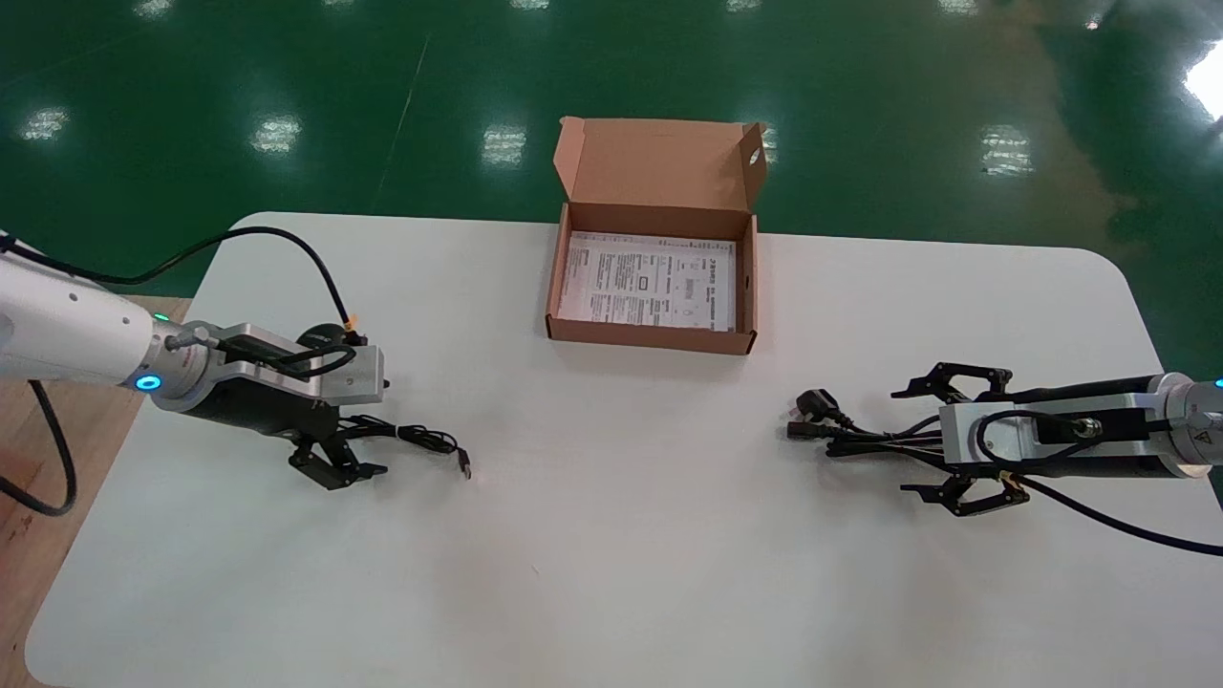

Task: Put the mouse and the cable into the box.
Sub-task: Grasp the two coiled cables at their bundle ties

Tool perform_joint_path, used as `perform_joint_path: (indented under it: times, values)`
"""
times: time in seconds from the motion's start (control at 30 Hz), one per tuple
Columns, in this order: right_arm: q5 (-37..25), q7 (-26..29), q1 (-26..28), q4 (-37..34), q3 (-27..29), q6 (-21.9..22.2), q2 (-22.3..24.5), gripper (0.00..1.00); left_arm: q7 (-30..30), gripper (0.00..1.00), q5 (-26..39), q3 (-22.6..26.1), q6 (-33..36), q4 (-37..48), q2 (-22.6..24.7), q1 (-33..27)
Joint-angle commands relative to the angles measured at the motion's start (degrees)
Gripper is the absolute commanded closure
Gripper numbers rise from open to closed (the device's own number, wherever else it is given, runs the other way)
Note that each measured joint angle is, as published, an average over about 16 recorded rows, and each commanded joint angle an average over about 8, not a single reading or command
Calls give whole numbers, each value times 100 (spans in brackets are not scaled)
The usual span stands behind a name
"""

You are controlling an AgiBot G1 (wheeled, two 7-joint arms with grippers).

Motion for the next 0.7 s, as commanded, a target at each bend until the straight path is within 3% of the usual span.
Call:
perform_joint_path:
  times: [0.03,0.7]
  values:
    - [5,2,-2,16,3,-10,7,100,-4,100,-1,0,7,-16,-4,4]
    - [28,10,-8,76,14,-31,34,100,-24,100,-15,-1,27,-69,-18,18]
